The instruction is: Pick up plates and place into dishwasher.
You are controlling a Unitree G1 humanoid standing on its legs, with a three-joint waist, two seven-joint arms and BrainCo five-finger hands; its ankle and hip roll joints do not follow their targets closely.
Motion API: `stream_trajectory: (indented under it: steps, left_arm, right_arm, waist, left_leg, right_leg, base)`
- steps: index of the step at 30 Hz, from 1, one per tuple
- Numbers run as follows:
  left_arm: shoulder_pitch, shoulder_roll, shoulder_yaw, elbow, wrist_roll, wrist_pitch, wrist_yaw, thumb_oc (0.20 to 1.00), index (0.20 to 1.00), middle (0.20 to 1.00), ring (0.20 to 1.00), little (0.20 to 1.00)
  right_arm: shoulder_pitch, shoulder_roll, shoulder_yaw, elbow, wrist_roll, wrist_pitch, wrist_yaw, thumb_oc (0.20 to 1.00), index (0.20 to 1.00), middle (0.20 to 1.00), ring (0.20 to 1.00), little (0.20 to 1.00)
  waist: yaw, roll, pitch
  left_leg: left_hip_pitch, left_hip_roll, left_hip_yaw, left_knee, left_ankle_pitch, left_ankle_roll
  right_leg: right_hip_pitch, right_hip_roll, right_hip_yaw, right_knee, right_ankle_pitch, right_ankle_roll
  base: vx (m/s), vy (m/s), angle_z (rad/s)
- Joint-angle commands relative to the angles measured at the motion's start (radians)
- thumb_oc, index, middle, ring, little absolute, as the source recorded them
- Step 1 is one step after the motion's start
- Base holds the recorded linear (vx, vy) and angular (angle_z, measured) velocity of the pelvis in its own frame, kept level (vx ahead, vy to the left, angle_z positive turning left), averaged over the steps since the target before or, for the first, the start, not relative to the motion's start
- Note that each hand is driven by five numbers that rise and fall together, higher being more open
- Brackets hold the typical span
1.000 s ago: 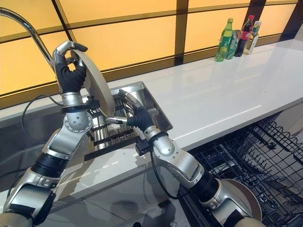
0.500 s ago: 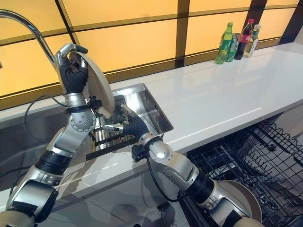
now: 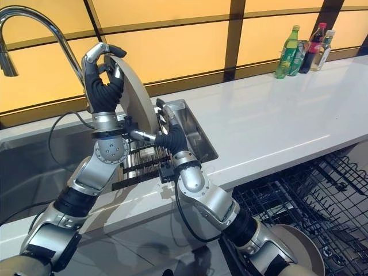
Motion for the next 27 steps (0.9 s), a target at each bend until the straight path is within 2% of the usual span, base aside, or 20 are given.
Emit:
stream_trajectory:
  steps: [1,11,17,18,19,27]
  left_arm:
    - [-0.084,0.006,-0.017,-0.013,-0.035,-0.003,-0.034,0.2,0.2,0.2,0.2,0.2]
    - [-0.023,-0.006,-0.045,-0.146,-0.095,0.001,-0.188,0.2,0.2,0.2,0.2,0.2]
    - [0.032,0.005,-0.043,-0.184,-0.108,-0.016,-0.223,0.2,0.2,0.2,0.2,0.2]
    - [0.047,0.004,-0.04,-0.195,-0.101,-0.023,-0.231,0.2,0.2,0.2,0.2,0.2]
    - [0.06,0.005,-0.035,-0.207,-0.096,-0.026,-0.234,0.2,0.2,0.2,0.2,0.2]
    - [0.093,0.009,-0.007,-0.242,-0.08,-0.031,-0.243,0.2,0.2,0.2,0.2,0.2]
  right_arm:
    - [-0.092,0.06,-0.045,-0.083,-0.034,-0.018,-0.045,1.0,1.0,1.0,1.0,1.0]
    - [-0.081,0.041,-0.063,-0.102,-0.109,0.007,-0.046,1.0,1.0,1.0,1.0,1.0]
    - [-0.061,-0.001,-0.073,-0.116,-0.121,0.015,-0.014,1.0,1.0,1.0,1.0,1.0]
    - [-0.056,-0.01,-0.076,-0.119,-0.127,0.019,-0.006,0.347,0.347,0.347,0.347,0.347]
    - [-0.048,-0.018,-0.081,-0.12,-0.13,0.015,0.005,0.2,0.2,0.2,0.2,0.2]
    - [-0.029,-0.044,-0.101,-0.126,-0.105,0.029,0.059,0.2,0.2,0.2,0.2,0.2]
  waist:
    - [0.019,-0.027,-0.038]
    - [0.043,-0.027,-0.031]
    - [0.053,-0.031,-0.032]
    - [0.056,-0.033,-0.032]
    - [0.058,-0.035,-0.033]
    - [0.064,-0.046,-0.039]
  left_leg:
    - [-0.052,0.022,-0.053,-0.006,0.021,-0.022]
    - [-0.056,0.011,-0.08,-0.006,0.02,-0.017]
    - [-0.055,0.004,-0.092,-0.006,0.021,-0.013]
    - [-0.055,0.002,-0.095,-0.006,0.021,-0.012]
    - [-0.056,0.001,-0.097,-0.006,0.021,-0.011]
    - [-0.06,-0.005,-0.106,-0.006,0.022,-0.007]
  right_leg:
    - [-0.059,-0.049,0.012,0.059,0.0,0.029]
    - [-0.054,-0.057,-0.014,0.056,0.0,0.037]
    - [-0.053,-0.059,-0.022,0.057,0.001,0.039]
    - [-0.053,-0.058,-0.023,0.057,0.002,0.039]
    - [-0.053,-0.058,-0.024,0.056,0.003,0.04]
    - [-0.057,-0.054,-0.029,0.056,0.006,0.04]
  base:
    - [0.0,0.0,0.06]
    - [0.0,-0.003,0.1]
    - [0.0,0.003,0.07]
    - [0.0,0.005,0.15]
    - [0.0,0.0,0.14]
    - [0.0,-0.001,0.03]
